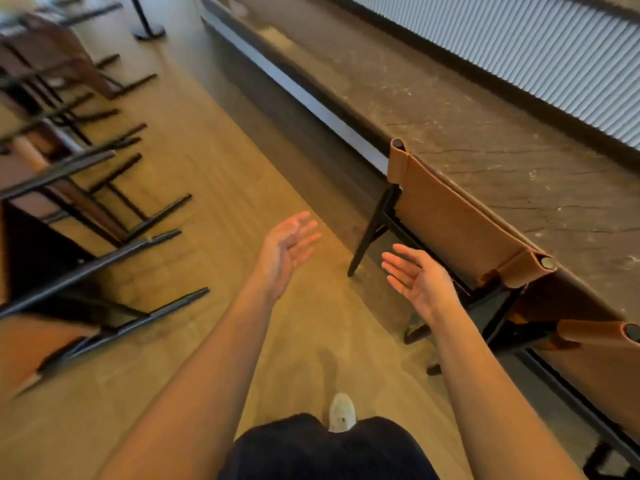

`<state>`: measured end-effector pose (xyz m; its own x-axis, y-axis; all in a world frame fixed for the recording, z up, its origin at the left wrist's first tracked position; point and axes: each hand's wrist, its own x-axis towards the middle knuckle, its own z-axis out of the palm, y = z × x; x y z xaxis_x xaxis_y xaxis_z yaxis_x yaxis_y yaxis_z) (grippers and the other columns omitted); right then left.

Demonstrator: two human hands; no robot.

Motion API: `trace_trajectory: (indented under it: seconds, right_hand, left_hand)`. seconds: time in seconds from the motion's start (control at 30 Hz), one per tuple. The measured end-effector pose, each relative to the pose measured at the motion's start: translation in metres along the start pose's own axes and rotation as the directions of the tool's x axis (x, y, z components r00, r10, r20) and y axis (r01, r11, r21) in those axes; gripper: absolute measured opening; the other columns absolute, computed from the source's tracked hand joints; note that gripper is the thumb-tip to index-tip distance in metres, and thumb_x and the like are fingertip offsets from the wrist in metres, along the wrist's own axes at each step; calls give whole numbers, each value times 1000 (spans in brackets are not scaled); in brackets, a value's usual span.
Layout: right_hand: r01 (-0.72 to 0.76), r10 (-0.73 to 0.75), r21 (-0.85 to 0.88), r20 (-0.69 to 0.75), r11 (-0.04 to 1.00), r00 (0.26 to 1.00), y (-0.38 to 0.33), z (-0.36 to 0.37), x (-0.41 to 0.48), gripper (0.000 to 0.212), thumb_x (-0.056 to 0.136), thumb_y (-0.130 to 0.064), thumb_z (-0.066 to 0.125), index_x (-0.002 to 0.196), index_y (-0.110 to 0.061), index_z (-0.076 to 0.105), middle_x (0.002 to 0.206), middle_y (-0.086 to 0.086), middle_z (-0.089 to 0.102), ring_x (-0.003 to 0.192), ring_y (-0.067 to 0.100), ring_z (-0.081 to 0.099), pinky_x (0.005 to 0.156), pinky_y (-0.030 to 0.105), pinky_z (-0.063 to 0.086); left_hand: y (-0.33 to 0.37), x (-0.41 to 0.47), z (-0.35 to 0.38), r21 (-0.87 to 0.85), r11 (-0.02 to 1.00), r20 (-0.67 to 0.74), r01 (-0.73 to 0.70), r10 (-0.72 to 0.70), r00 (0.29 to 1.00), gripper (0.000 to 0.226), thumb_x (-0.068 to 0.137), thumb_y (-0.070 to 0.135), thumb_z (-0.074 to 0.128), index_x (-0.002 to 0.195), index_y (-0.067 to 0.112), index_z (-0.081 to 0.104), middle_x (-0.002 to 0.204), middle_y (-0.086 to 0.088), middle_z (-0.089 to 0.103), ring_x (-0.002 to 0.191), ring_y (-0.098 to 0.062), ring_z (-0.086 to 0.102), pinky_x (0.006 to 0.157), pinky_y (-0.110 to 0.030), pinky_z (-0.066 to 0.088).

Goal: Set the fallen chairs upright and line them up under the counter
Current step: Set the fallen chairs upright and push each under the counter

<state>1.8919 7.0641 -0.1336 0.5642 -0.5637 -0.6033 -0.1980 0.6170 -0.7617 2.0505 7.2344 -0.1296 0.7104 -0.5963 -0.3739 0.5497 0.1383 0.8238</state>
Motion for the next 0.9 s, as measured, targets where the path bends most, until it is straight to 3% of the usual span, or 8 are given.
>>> trace_trajectory:
  seconds: [0.2, 0.43, 0.53, 0.63, 0.8, 0.9]
  right_hand:
    - [-109, 125, -208, 68, 972, 990, 69, 126, -35, 19, 99, -15, 42, 102, -9, 61, 108, 14, 64, 78, 16, 61, 70, 24, 46]
    - [-139, 235, -325, 277, 935, 932, 190, 284, -111, 17, 99, -15, 42, 95, -11, 58, 90, 9, 68, 83, 18, 65, 72, 26, 49]
    - [-141, 288, -380, 365, 914, 885, 232, 335, -143, 18, 100, -16, 41, 96, -11, 58, 96, 10, 68, 93, 21, 64, 78, 27, 50]
    - [-128, 347, -458, 433, 879, 832, 270, 391, -170, 18, 101, -17, 42, 101, -10, 58, 106, 11, 67, 102, 22, 63, 93, 31, 46]
    - [-98, 384, -504, 502, 858, 775, 313, 487, -197, 18, 100, -16, 46, 105, -8, 61, 101, 11, 70, 92, 19, 68, 75, 27, 52]
    - [-70, 412, -556, 519, 828, 749, 332, 539, -204, 20, 99, -18, 48, 110, -9, 61, 103, 10, 72, 93, 17, 68, 72, 27, 52]
  left_hand:
    - [41, -85, -136, -129, 985, -194, -114, 88, 977, 29, 97, 17, 45, 123, 12, 55, 120, -11, 62, 102, -24, 62, 89, -34, 48]
    - [69, -208, -310, -171, 954, -367, -245, 169, 915, 26, 94, 22, 47, 115, 12, 59, 110, -8, 70, 102, -24, 67, 92, -37, 49]
    - [78, -256, -364, -164, 946, -460, -278, 176, 870, 26, 95, 22, 46, 114, 11, 59, 112, -10, 69, 103, -26, 66, 89, -36, 49]
    - [89, -302, -420, -180, 921, -551, -345, 196, 811, 25, 95, 21, 45, 114, 11, 59, 110, -10, 69, 99, -24, 66, 84, -33, 50]
    - [106, -352, -500, -198, 880, -677, -431, 195, 710, 27, 96, 19, 43, 119, 10, 55, 109, -8, 68, 97, -21, 66, 82, -32, 50]
    - [117, -366, -540, -212, 856, -723, -472, 188, 665, 23, 96, 18, 42, 112, 11, 58, 107, -7, 69, 97, -21, 66, 86, -33, 49]
